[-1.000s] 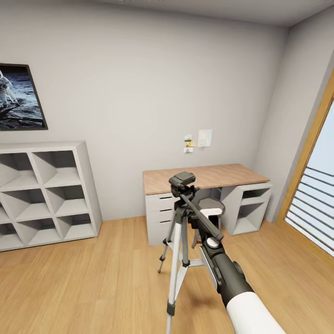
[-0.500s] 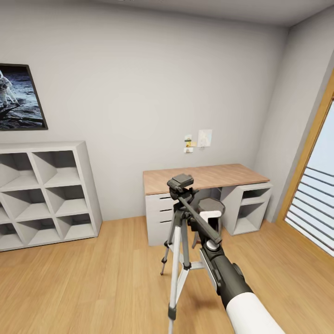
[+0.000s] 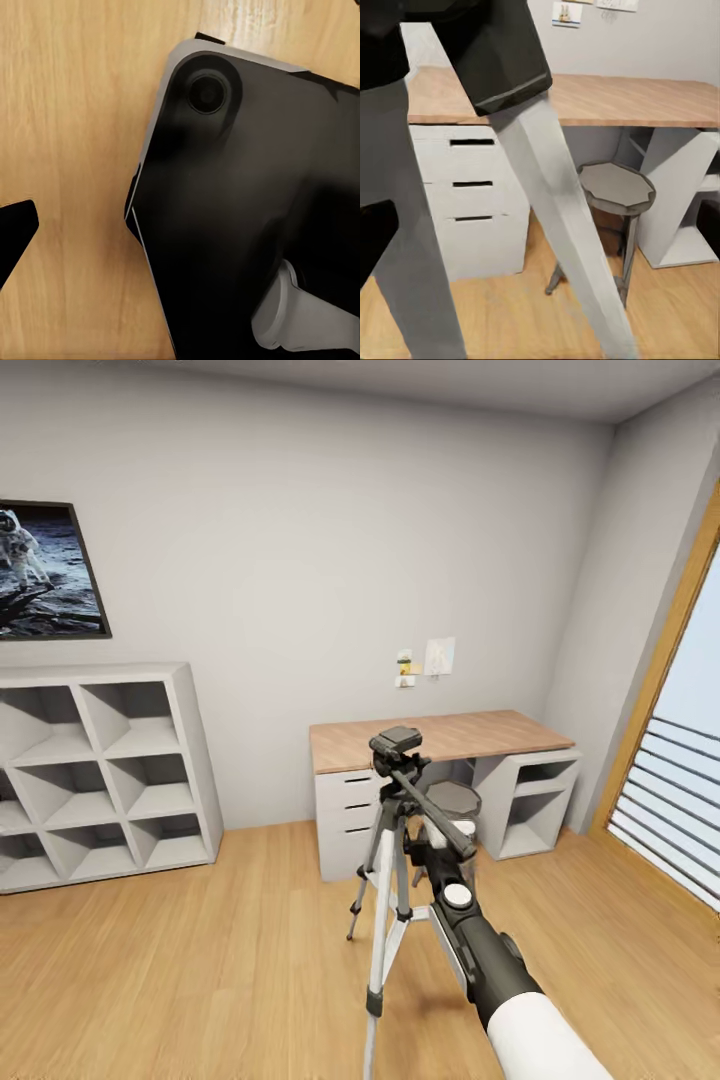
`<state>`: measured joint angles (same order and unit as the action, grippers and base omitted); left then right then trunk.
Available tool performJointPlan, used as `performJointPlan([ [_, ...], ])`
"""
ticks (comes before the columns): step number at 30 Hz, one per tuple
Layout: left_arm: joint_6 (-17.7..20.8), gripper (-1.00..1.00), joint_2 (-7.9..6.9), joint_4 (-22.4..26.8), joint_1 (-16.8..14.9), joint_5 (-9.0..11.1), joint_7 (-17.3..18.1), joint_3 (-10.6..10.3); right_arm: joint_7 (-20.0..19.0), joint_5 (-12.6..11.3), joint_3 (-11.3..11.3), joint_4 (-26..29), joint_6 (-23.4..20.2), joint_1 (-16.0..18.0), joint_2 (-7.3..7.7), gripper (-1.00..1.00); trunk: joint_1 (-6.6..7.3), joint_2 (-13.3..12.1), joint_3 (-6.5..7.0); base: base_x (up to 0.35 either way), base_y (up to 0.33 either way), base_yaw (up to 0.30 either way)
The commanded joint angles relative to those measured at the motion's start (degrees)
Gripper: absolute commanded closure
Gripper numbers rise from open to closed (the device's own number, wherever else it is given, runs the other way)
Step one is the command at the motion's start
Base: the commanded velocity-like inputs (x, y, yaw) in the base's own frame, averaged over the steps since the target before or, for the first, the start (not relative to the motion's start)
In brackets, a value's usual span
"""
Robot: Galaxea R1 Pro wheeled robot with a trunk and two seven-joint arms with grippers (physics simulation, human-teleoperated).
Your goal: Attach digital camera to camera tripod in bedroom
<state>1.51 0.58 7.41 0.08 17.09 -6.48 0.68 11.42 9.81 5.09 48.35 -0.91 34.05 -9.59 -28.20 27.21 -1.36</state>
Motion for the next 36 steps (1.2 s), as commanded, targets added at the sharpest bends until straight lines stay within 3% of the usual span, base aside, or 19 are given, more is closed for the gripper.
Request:
performJointPlan([
  [1, 0.2, -1.0, 0.02, 0.1, 0.0, 0.3, -0.2, 0.0, 0.4, 0.5, 0.1, -0.5, 0.2, 0.1, 0.01, -1.0, 0.0, 0.1, -0.12, -0.317, 0.0, 0.0],
  [8, 0.2, -1.0, 0.03, 0.1, 0.0, 0.3, -0.2, 0.0, 0.4, 0.5, 0.1, -3.7, 2.0, 0.1, 0.02, -1.0, 0.0, 0.1, -0.12, -0.326, 0.0, 0.0],
  [13, 0.2, -1.0, 0.03, 0.1, 0.0, 0.2, -0.2, 0.0, 0.4, 0.4, 0.1, -6.2, 3.6, 0.1, 1.29, -1.0, 0.0, 0.1, -0.12, -0.332, 0.0, 0.0],
  [31, 0.2, -1.0, 0.03, 0.1, 0.0, 0.2, -0.2, 0.0, 0.4, 0.3, -1.4, -7.3, 3.7, 0.1, 2.42, -1.0, 0.0, 0.1, -0.12, -0.334, 0.0, 0.0],
  [36, 0.2, -1.0, -0.2, 0.1, 0.0, 0.4, 0.1, 0.3, 1.3, 0.7, -1.8, -8.9, 2.1, -1.6, 4.05, -1.0, 0.0, 0.1, -0.12, 0.0, 0.0, 0.0],
])
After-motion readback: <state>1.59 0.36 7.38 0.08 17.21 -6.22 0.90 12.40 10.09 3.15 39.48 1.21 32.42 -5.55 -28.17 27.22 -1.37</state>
